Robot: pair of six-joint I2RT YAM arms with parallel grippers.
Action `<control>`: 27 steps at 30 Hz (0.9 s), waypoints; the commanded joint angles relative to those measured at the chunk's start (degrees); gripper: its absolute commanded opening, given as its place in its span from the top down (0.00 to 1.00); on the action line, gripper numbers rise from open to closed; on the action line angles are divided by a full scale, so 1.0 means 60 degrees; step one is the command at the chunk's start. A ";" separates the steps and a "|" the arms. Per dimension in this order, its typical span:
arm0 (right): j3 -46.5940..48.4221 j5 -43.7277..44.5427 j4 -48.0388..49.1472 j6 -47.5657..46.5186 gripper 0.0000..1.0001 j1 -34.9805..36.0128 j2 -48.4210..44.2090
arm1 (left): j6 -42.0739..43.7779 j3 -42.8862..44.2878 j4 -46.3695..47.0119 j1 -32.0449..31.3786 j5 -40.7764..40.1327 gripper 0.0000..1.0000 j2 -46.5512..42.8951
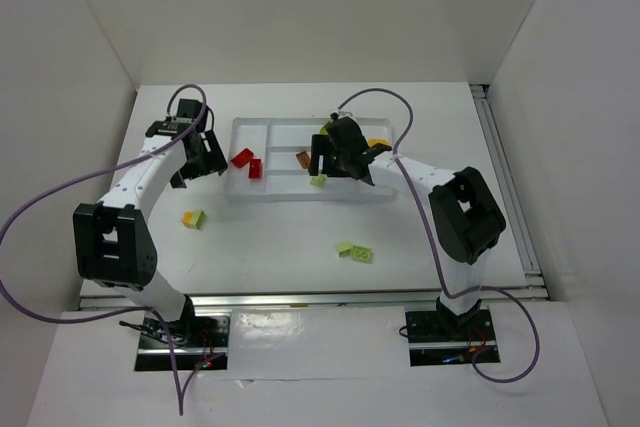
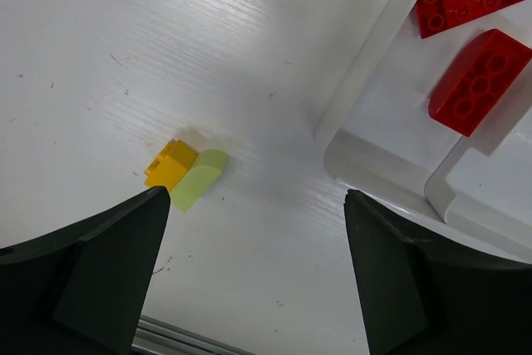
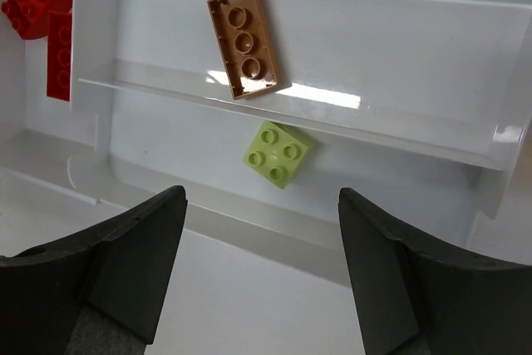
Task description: Sort the legos into containers by color
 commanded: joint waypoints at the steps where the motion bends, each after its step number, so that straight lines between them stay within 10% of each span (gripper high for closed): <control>1: 0.0221 0.0430 0.0007 -0.0020 0.19 0.0197 -0.0324 | -0.0318 -0.0208 -0.0113 0.0151 -0.0310 0.03 -0.0261; 14: -0.0760 0.0840 0.0109 -0.0313 0.19 0.0285 -0.2244 | -0.3640 -0.2316 -0.0304 0.2450 0.1139 0.09 -0.0921; 27: -0.1069 0.0562 0.0109 -0.0577 0.19 0.0285 -0.2348 | -0.3920 -0.2978 0.1380 0.3066 0.2547 0.20 -0.0117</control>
